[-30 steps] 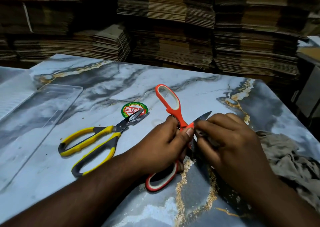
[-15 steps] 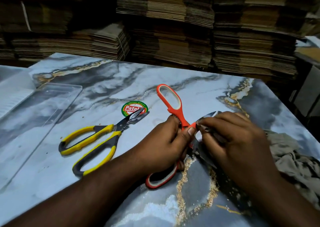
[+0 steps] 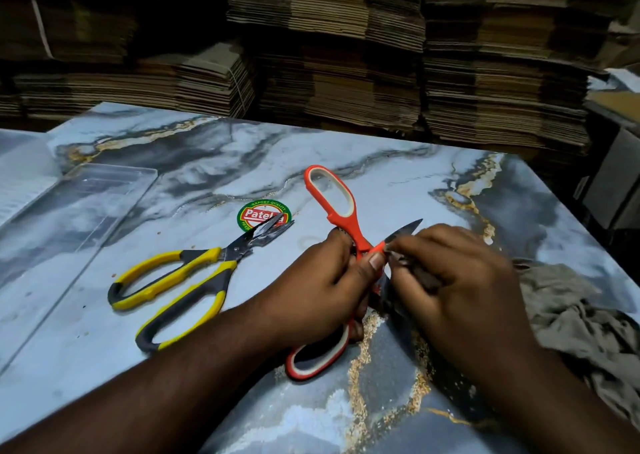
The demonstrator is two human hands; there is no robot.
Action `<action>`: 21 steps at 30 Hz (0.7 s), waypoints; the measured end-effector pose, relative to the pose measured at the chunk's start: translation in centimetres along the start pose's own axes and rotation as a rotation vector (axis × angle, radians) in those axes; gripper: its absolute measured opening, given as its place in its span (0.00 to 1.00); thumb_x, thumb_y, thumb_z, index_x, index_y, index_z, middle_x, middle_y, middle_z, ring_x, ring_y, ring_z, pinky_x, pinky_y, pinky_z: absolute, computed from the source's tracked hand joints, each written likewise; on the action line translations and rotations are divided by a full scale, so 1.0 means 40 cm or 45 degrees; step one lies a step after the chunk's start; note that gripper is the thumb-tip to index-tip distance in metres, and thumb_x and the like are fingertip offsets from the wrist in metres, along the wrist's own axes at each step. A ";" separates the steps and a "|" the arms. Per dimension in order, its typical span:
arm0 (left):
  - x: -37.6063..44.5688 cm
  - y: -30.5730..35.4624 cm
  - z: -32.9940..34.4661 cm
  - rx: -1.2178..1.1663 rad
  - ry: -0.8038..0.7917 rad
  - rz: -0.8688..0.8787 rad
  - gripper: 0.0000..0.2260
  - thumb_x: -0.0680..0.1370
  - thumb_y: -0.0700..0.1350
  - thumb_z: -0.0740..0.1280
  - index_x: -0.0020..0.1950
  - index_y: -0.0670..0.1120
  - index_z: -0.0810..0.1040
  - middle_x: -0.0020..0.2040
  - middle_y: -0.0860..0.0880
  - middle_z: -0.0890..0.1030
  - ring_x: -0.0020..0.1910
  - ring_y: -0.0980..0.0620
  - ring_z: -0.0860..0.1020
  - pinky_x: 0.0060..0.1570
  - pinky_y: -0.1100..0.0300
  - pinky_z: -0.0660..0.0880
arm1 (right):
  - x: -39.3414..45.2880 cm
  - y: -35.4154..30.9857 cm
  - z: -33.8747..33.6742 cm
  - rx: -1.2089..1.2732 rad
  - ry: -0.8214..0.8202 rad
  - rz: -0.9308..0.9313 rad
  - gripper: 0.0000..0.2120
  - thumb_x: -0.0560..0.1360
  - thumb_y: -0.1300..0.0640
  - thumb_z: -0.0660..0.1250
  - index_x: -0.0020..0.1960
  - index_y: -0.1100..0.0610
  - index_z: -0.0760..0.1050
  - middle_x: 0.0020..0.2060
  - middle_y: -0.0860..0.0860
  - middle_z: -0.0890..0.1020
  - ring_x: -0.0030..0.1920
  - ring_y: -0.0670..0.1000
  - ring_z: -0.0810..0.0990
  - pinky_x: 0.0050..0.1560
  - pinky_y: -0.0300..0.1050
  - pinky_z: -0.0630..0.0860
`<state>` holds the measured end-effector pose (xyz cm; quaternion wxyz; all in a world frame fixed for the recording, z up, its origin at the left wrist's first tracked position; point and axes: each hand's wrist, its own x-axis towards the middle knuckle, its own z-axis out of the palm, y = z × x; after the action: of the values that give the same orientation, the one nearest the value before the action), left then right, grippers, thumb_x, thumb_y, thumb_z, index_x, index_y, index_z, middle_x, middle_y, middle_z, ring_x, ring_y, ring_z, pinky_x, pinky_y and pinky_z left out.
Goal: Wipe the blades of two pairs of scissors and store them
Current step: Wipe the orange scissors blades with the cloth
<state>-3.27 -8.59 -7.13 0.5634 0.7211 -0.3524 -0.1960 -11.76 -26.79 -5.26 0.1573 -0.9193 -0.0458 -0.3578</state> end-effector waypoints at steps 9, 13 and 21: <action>0.001 -0.002 -0.001 -0.006 -0.003 -0.018 0.13 0.83 0.57 0.60 0.52 0.46 0.69 0.32 0.51 0.80 0.29 0.46 0.81 0.37 0.43 0.80 | 0.003 0.025 0.000 0.049 0.030 0.069 0.07 0.77 0.62 0.74 0.53 0.55 0.87 0.45 0.49 0.85 0.45 0.52 0.82 0.48 0.49 0.78; 0.000 0.000 0.001 -0.042 -0.006 -0.020 0.12 0.85 0.55 0.61 0.53 0.46 0.69 0.32 0.49 0.79 0.28 0.44 0.81 0.34 0.46 0.80 | -0.001 0.013 0.005 0.014 0.022 0.040 0.07 0.77 0.60 0.73 0.53 0.55 0.87 0.45 0.49 0.85 0.45 0.52 0.81 0.48 0.50 0.77; 0.000 0.001 -0.001 -0.050 0.004 -0.044 0.12 0.84 0.55 0.61 0.53 0.46 0.69 0.32 0.49 0.80 0.28 0.43 0.81 0.36 0.42 0.81 | -0.005 0.005 0.013 0.056 0.034 0.047 0.08 0.75 0.62 0.74 0.52 0.54 0.87 0.43 0.48 0.84 0.44 0.51 0.81 0.47 0.48 0.77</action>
<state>-3.24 -8.57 -7.08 0.5745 0.7162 -0.3352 -0.2115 -11.53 -26.80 -5.82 0.1848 -0.9114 -0.0346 -0.3661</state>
